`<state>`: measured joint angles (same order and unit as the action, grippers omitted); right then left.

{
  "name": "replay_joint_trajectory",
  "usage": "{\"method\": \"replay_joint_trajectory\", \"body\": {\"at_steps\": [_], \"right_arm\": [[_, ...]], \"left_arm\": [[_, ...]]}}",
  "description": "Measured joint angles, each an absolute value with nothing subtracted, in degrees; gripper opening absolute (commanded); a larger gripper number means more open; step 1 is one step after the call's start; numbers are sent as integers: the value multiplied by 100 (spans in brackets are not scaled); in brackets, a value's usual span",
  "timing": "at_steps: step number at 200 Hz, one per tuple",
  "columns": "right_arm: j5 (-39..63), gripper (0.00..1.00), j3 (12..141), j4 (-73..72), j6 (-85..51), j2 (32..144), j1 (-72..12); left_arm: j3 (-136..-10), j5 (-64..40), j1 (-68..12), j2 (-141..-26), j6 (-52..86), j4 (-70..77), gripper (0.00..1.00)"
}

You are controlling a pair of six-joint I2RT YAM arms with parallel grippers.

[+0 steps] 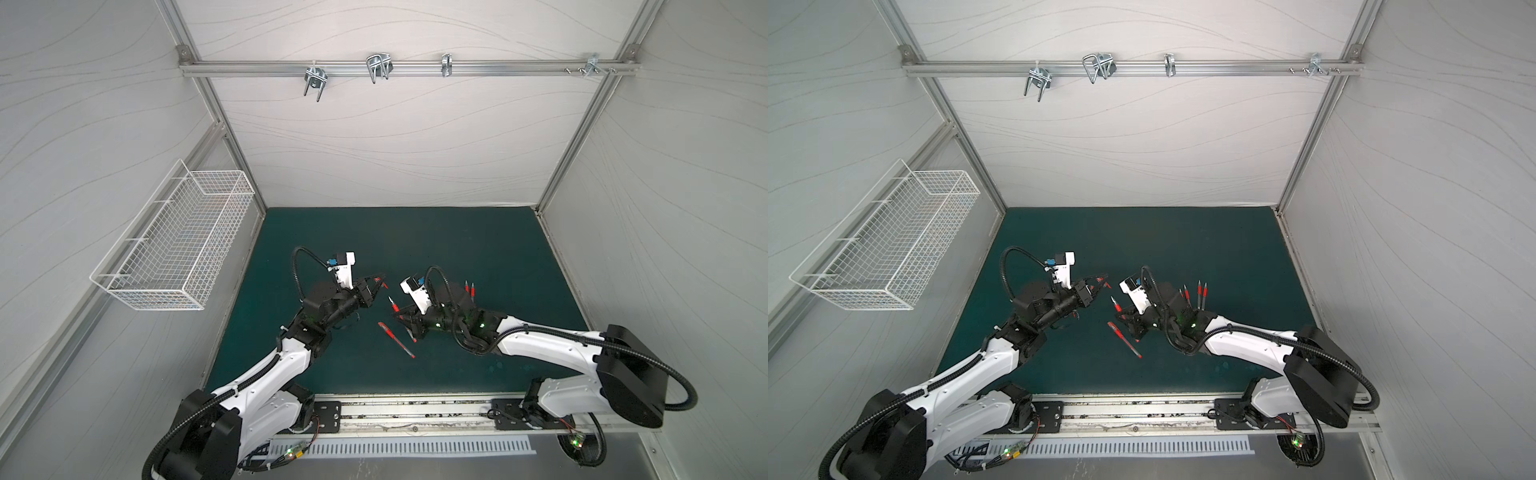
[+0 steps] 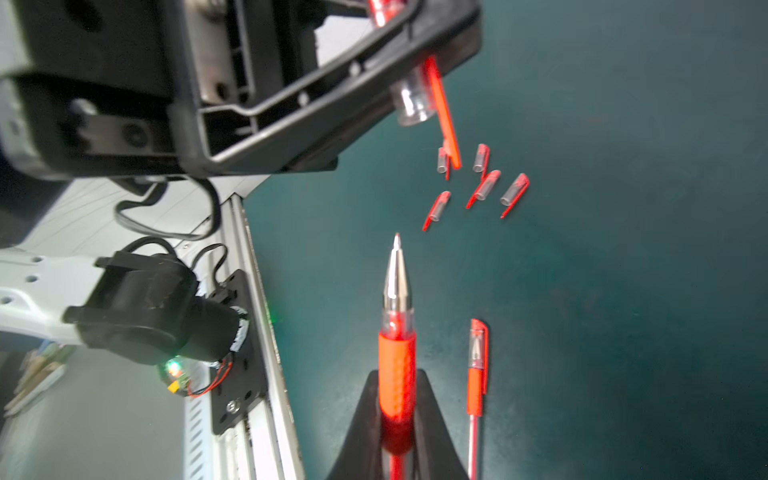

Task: Remove pen caps from pens
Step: Place the pen cap at the middle-left of the table.

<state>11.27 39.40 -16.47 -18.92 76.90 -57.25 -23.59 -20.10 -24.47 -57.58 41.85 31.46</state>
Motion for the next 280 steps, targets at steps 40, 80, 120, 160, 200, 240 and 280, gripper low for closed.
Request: {"method": "replay_joint_trajectory", "body": {"at_steps": [40,80,120,160,200,240,280], "right_arm": [[1118,0,3940,-1514,-1872,7638,-5588],[617,0,3944,-1017,-2073,7277,-4934],[-272,0,3948,-169,-2423,7054,-3959],[-744,0,3798,191,-2882,6921,-2762],[-816,0,3568,266,-3170,7004,-2276],[-829,0,3321,266,-3413,7113,-1796],[-764,0,3258,257,-3474,7275,-1662]], "left_arm": [[-2386,-1404,-2436,-5747,4178,2453,0],[-2698,-228,-2338,-5793,4204,1020,0],[-3048,368,-1988,-6309,4268,279,0],[-3148,633,-1531,-6963,4353,-102,0],[-3288,687,-1138,-7485,4362,-305,0],[-3402,716,-980,-7708,4359,-423,0],[-3634,843,-952,-7922,4346,-663,0]]}}
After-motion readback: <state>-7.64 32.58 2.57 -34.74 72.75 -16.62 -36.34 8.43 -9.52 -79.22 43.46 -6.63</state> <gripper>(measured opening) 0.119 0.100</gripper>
